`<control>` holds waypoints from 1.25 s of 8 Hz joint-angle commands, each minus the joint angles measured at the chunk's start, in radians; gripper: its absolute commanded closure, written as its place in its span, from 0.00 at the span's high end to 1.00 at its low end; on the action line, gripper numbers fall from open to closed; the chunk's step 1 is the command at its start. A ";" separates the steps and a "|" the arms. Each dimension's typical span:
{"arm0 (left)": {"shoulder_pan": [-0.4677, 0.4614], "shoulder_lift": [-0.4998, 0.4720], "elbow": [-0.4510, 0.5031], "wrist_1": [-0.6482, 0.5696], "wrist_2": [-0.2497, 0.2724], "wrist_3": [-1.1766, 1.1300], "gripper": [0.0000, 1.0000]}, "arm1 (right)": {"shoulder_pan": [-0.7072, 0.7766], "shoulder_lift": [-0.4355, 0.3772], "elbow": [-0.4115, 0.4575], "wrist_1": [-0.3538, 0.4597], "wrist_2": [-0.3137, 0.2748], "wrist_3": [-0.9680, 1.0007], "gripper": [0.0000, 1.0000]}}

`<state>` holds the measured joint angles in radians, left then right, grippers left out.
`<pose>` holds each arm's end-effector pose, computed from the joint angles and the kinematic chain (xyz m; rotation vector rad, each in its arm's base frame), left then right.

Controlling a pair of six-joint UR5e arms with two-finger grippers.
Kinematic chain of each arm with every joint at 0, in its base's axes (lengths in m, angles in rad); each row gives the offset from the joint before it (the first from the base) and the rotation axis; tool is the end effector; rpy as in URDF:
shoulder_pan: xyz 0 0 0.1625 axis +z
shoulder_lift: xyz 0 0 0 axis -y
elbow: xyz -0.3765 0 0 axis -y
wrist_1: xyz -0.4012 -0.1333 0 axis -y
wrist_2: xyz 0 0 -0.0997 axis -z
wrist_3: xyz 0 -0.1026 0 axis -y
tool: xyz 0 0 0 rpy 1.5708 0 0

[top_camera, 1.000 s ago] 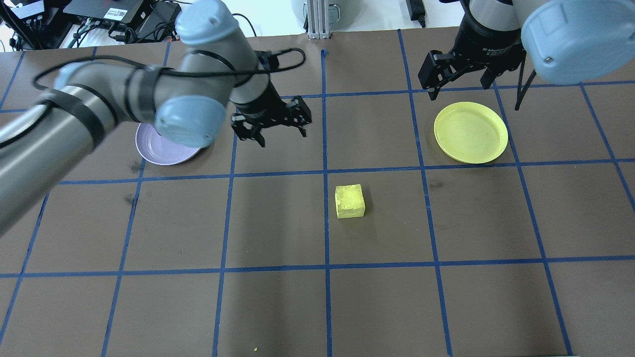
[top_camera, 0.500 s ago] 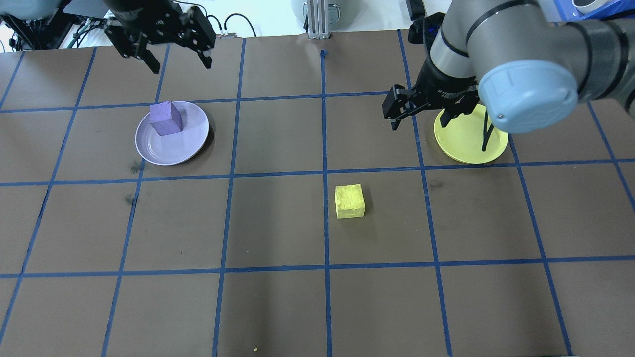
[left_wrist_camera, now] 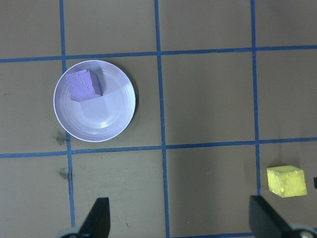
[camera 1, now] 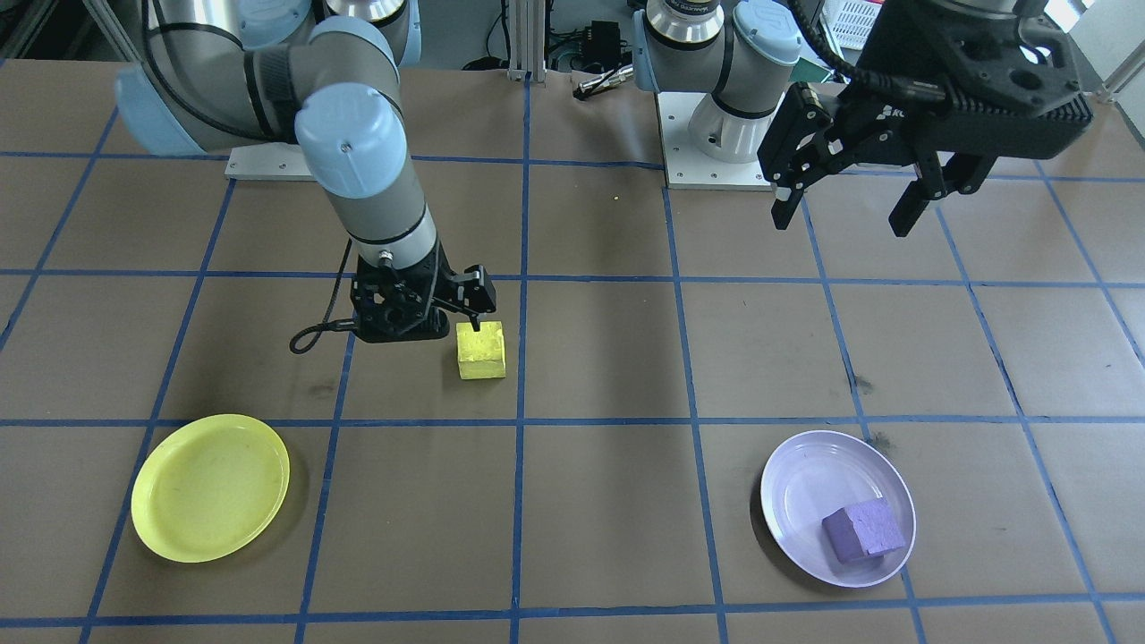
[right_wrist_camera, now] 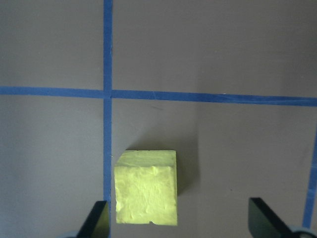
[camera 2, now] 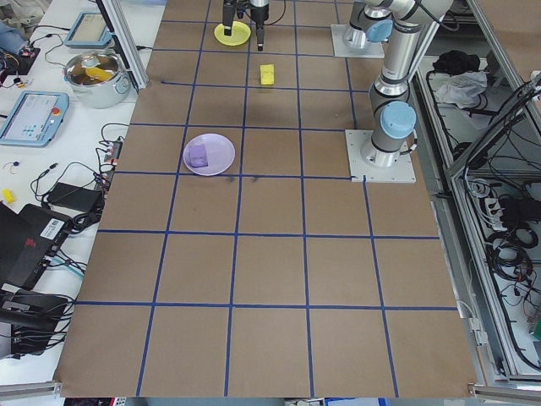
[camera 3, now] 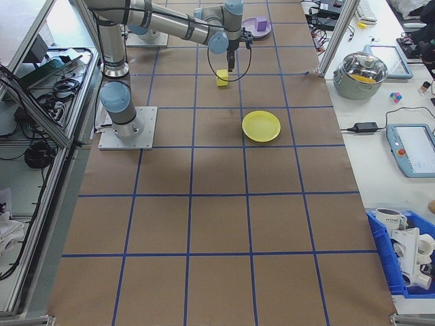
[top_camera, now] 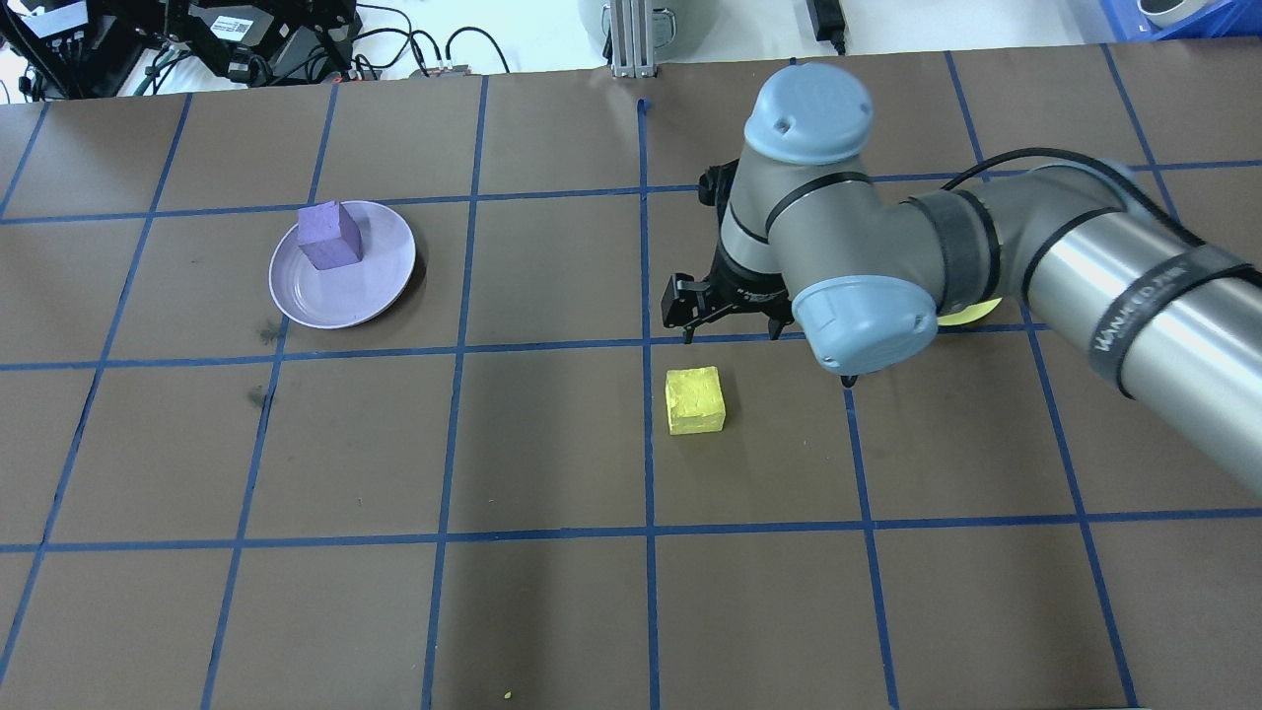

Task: Sort blocks by color into plates

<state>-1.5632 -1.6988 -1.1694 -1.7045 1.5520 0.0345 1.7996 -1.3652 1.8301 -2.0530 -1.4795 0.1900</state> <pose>-0.1311 -0.5484 0.5565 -0.0440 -3.1178 0.2187 0.2607 -0.4906 0.2508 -0.0604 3.0481 0.0031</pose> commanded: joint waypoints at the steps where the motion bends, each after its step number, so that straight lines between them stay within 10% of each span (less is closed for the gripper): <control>1: 0.003 -0.063 0.005 0.056 0.020 0.004 1.00 | 0.069 0.130 0.008 -0.087 -0.005 0.010 1.00; 9: 0.000 0.028 -0.103 0.092 0.022 0.073 1.00 | 0.110 0.215 0.046 -0.153 -0.027 0.016 1.00; 10: 0.012 0.057 -0.152 0.094 0.020 0.073 1.00 | 0.110 0.210 0.041 -0.157 -0.044 -0.016 0.85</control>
<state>-1.5650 -1.7153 -1.2426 -1.6126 1.5770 0.0920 1.9074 -1.1541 1.8765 -2.2010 -1.5051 0.2067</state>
